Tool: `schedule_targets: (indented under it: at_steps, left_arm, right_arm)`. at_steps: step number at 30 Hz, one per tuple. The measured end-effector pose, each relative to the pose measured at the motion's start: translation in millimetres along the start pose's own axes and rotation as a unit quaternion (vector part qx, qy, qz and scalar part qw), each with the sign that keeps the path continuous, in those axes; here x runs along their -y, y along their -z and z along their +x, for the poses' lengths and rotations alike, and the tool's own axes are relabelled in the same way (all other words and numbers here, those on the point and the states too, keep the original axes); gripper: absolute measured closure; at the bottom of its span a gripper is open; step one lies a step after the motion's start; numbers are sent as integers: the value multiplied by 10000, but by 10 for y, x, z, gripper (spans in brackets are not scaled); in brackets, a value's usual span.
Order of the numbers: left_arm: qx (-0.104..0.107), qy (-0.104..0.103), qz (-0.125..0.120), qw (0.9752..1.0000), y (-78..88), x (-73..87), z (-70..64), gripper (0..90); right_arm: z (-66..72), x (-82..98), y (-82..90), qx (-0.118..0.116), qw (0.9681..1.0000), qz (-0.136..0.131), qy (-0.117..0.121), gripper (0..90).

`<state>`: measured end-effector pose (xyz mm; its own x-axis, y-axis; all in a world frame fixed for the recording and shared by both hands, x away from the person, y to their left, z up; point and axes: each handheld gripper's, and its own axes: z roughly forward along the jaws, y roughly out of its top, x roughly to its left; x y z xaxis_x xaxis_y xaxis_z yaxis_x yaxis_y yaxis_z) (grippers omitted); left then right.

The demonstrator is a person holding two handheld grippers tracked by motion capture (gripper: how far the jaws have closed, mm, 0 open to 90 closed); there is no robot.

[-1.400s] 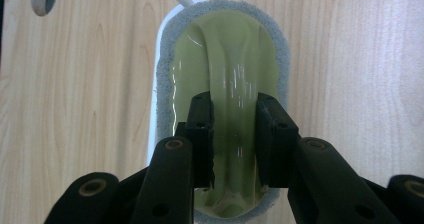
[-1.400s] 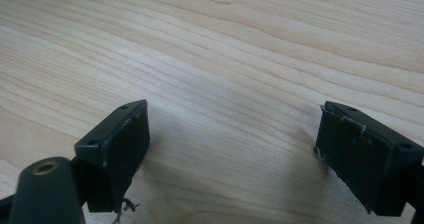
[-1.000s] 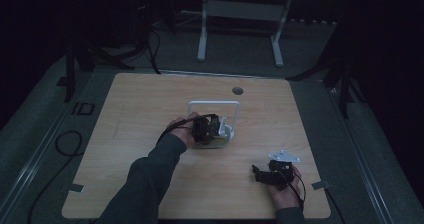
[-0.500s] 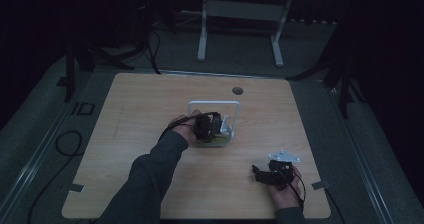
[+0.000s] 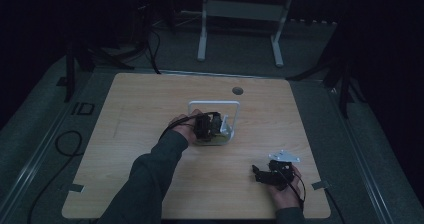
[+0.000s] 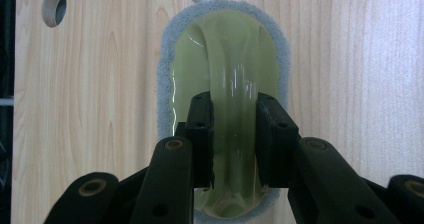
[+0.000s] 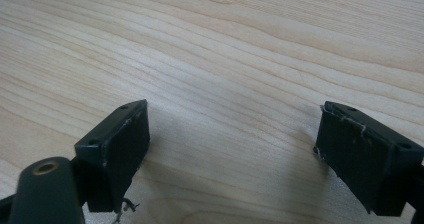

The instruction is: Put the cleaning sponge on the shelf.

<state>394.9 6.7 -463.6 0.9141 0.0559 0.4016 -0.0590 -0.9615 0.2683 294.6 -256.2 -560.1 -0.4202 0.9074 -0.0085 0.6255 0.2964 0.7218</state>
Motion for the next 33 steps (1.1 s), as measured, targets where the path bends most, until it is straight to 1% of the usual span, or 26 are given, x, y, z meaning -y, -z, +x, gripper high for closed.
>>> schedule_targets:
  at_steps: [5, 8, 10, 13, 20, 27, 33]
  left_arm:
    - [-10, -39, 57, 10000, -18, -4, 9, 716]
    - [-19, -9, 25, 10000, -31, -2, 8, 716]
    - [-44, -52, 30, 10000, -39, -5, 18, 716]
    - [-50, -26, 19, 10000, -50, -5, 26, 716]
    - [-118, -54, 25, 9999, -65, -1, 48, 715]
    - [-148, -54, -37, 9999, -76, 8, 58, 716]
    - [-261, -75, -23, 9996, -93, 3, 53, 712]
  right_arm:
    - [0, 0, 0, -1, 10000, 1, -1, 135]
    - [0, 0, 0, -1, 10000, 1, -1, 135]
    - [0, 0, 0, 0, 10000, 0, -1, 135]
    - [0, 0, 0, 0, 10000, 0, 1, 135]
    - [0, 0, 0, -2, 10000, 1, -2, 135]
    - [0, 0, 0, 0, 10000, 1, -2, 135]
    - [0, 0, 0, -1, 10000, 0, 0, 135]
